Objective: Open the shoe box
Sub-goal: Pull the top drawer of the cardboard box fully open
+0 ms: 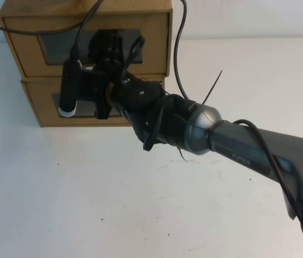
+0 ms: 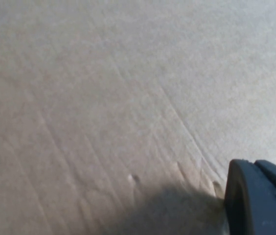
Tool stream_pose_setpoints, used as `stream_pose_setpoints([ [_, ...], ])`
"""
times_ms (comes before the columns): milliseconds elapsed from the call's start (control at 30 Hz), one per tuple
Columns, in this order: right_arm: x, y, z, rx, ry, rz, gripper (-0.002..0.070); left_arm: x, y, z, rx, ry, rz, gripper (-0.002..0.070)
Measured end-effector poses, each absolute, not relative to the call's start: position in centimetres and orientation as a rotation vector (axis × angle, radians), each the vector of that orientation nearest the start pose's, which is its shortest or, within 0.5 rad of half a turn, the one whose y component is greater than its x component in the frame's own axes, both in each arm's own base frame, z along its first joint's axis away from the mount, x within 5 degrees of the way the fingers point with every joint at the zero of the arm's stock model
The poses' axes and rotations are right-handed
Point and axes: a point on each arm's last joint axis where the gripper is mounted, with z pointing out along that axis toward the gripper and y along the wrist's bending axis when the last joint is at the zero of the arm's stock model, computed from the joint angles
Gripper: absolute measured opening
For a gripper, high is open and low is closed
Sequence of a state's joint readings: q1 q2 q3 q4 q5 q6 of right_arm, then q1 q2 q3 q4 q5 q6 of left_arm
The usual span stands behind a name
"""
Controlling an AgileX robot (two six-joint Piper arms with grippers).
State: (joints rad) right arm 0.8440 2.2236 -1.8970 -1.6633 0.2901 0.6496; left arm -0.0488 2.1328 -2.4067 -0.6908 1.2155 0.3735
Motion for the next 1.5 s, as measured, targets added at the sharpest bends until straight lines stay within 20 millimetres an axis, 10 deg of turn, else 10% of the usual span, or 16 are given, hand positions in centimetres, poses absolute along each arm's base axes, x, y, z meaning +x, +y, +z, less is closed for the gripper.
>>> stream_pose_setpoints([
  [1500, 37.1, 38.8, 25.9, -1.337, 1.259, -0.449, 0.0099, 46.0, -7.7, 40.0, 0.489, 2.190, -0.722, -0.0005],
])
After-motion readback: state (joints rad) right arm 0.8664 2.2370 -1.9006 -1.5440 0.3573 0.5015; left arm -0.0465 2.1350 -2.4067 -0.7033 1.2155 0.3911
